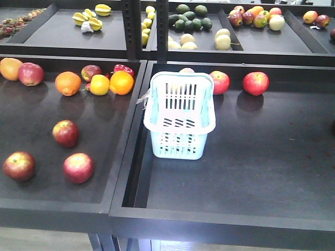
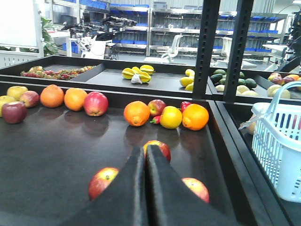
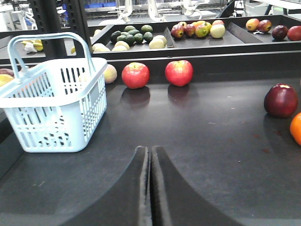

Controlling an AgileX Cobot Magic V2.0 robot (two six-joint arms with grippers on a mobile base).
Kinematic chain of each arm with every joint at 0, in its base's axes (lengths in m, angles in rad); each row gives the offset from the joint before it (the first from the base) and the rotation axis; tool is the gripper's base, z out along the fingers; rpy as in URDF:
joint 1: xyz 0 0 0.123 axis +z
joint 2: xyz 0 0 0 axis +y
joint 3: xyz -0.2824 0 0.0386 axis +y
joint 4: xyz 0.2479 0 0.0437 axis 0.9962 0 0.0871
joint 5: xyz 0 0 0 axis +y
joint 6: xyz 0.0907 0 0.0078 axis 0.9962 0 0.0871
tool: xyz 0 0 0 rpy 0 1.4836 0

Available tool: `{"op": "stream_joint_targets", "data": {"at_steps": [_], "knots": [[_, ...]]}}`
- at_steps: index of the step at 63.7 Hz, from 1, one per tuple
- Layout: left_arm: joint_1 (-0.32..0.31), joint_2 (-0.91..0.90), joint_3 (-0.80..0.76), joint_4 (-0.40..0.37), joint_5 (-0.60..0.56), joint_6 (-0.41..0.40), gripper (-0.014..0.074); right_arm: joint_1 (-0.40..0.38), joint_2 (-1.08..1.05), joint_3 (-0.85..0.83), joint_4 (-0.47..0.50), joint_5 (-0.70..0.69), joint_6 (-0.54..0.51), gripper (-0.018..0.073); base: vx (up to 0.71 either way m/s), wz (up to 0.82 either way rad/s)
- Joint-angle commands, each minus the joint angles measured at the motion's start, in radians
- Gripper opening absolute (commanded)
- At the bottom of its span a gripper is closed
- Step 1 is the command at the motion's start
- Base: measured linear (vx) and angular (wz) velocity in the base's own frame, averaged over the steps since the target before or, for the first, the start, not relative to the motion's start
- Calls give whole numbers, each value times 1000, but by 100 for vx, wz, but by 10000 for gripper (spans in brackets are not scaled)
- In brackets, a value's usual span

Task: Pick three apples into basket with both arms

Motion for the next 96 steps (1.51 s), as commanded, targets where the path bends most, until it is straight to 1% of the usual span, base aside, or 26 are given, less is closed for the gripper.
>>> {"op": "stream_joint_targets", "data": {"at_steps": [1, 96], "knots": [[-5, -14, 24, -8, -76, -6, -6, -7, -11, 13, -9, -68, -6, -4, 8, -9], [-5, -14, 24, -8, -76, -6, -6, -7, -11, 13, -9, -68, -6, -4, 7, -5]]}}
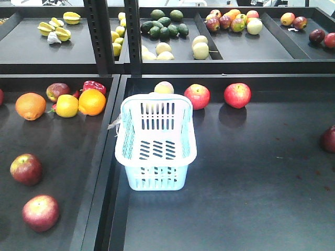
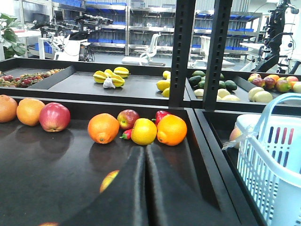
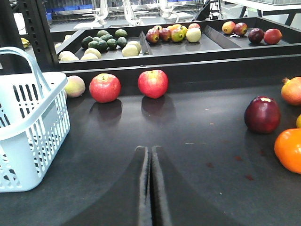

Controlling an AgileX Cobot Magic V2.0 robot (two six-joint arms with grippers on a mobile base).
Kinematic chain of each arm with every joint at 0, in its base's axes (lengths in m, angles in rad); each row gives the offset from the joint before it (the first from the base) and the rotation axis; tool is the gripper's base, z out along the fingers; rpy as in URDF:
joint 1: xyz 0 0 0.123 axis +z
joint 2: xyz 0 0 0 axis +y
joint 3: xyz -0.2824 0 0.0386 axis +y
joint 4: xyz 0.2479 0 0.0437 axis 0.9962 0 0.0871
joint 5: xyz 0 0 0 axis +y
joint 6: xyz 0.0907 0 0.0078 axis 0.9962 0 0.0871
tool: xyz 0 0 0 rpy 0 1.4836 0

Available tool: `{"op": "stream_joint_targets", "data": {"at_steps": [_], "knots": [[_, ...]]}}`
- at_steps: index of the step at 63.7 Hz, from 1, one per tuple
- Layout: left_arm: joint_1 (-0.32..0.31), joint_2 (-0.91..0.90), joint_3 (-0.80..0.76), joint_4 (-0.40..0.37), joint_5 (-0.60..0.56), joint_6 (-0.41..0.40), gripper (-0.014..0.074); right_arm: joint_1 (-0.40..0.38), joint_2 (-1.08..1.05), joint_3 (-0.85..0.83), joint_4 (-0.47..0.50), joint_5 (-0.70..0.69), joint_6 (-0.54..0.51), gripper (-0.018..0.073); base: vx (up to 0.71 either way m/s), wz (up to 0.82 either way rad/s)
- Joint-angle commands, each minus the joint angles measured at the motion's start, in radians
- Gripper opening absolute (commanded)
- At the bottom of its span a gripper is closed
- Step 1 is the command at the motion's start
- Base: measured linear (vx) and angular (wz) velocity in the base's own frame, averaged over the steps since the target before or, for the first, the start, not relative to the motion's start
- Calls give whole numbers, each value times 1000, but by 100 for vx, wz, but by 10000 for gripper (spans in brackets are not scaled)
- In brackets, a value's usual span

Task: Pick three apples into basket with both arms

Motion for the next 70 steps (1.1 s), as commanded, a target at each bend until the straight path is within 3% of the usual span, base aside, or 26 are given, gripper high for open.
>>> {"op": "stream_joint_targets", "data": {"at_steps": [1, 70], "knots": [[-5, -14, 24, -8, -76, -6, -6, -7, -11, 13, -9, -68, -6, -4, 5, 2], [-5, -14, 24, -8, -76, -6, -6, -7, -11, 13, -9, -68, -6, -4, 3, 0]]}}
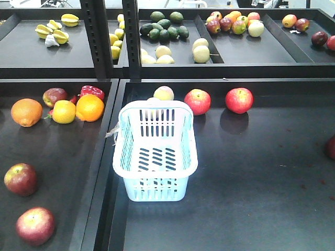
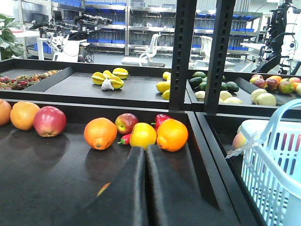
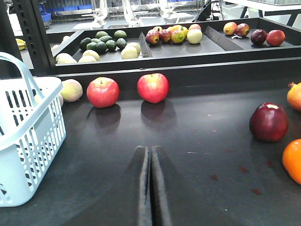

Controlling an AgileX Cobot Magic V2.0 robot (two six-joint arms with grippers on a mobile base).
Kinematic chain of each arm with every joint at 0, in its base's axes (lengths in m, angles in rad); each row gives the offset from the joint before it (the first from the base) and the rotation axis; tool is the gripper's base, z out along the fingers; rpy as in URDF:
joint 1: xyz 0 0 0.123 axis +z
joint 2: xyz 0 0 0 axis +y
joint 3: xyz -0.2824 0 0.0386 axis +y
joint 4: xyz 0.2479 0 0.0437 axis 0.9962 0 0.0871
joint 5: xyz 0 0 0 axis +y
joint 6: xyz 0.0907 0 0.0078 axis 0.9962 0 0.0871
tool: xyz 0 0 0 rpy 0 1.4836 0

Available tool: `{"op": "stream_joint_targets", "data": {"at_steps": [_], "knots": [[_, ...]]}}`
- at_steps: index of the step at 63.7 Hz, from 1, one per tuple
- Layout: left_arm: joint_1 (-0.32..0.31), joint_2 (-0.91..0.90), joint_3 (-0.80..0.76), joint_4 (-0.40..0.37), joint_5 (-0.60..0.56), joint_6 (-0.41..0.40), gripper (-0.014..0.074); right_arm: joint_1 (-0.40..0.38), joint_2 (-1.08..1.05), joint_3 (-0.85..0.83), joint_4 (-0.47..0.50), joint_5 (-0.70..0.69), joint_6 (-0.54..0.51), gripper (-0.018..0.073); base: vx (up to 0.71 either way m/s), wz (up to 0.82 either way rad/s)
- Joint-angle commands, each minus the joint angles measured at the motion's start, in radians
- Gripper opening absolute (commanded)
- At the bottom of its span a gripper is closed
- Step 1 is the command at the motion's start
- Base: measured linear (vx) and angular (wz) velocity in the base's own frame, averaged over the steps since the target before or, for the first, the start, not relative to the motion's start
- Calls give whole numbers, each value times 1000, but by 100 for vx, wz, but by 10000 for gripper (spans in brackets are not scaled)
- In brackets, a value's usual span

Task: Pick three apples into basket with both arms

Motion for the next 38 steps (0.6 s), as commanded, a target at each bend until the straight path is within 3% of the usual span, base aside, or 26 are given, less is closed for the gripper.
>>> {"op": "stream_joint_targets", "data": {"at_steps": [1, 38], "knots": [[-5, -14, 24, -8, -76, -6, -6, -7, -11, 13, -9, -68, -6, -4, 0, 0], [-5, -14, 24, -8, -76, -6, -6, -7, -11, 13, -9, -68, -6, -4, 0, 0]]}}
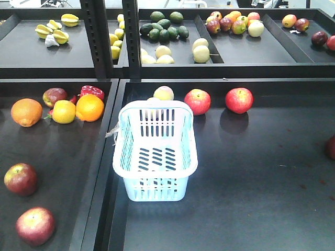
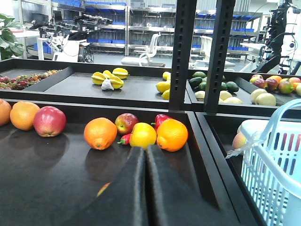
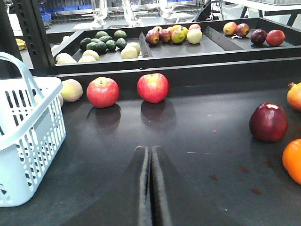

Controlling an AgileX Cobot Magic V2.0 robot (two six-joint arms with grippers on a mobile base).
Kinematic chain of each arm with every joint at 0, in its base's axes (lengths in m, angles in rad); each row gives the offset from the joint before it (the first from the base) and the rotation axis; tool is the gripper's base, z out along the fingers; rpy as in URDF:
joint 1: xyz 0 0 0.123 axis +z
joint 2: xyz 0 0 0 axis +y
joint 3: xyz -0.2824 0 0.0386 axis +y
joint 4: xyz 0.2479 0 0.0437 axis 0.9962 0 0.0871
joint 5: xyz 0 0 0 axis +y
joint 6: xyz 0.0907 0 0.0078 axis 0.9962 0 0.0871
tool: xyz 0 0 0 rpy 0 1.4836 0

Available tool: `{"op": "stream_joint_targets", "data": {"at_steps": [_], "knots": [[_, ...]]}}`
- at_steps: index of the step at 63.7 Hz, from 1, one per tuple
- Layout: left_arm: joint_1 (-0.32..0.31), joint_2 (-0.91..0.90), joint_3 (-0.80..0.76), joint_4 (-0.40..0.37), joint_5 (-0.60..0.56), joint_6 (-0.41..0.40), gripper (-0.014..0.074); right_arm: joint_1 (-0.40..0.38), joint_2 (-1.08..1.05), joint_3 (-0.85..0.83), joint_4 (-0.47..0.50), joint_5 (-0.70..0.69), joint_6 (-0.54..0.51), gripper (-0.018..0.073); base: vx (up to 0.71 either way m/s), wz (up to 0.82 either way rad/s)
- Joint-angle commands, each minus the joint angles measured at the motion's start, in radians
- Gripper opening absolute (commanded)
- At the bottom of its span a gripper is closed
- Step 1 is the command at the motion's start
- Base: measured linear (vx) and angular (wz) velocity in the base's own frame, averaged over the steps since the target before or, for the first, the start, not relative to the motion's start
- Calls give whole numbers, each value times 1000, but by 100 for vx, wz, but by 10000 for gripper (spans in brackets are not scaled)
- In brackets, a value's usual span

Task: Pick three apples into basket with both arms

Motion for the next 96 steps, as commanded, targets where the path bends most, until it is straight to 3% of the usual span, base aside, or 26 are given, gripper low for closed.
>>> {"op": "stream_joint_targets", "data": {"at_steps": [1, 19, 23, 37, 50, 54, 60, 64, 66, 74, 80, 85, 92, 96], "knots": [[-5, -14, 24, -8, -76, -6, -6, -7, -11, 13, -9, -68, -6, -4, 0, 0], [-5, -14, 24, -9, -85, -6, -6, -7, -11, 13, -9, -68, -6, -4, 0, 0], [-5, -14, 24, -44, -90, -30, -6, -7, -11, 13, -9, -68, -6, -4, 0, 0], [-5, -14, 24, -443, -86, -384, -6, -7, -11, 13, -9, -68, -6, -4, 0, 0], [-5, -14, 15, -601, -88, -438, -6, -7, -11, 13, -9, -68, -6, -4, 0, 0], [-5, -14, 12, -737, -107, -516, -6, -7, -11, 13, -9, -68, -6, -4, 0, 0], [-5, -14, 0, -1014, -108, -643, -6, -7, -11, 13, -9, -68, -6, -4, 0, 0], [-5, -14, -38, -1147, -88, -662, -6, -7, -11, 13, -9, -68, -6, -4, 0, 0], [-5, -14, -63, -1174, -76, -658, -6, -7, -11, 13, -9, -68, -6, -4, 0, 0], [-5, -14, -225, -1165, -48, -534, -6, -7, -11, 13, -9, -68, -6, -4, 0, 0], [-5, -9, -344, -1133, -58, -334, -6, -7, -11, 13, -9, -68, -6, -4, 0, 0], [-5, 17, -440, -1133, -49, -115, -6, -7, -11, 13, -9, -68, -6, -4, 0, 0], [-5, 84, -550, -1140, 34, 121, -6, -7, -11, 13, -9, -68, -6, -4, 0, 0], [-5, 144, -596, -1140, 107, 213, -6, -7, -11, 13, -9, -68, -6, -4, 0, 0]]}}
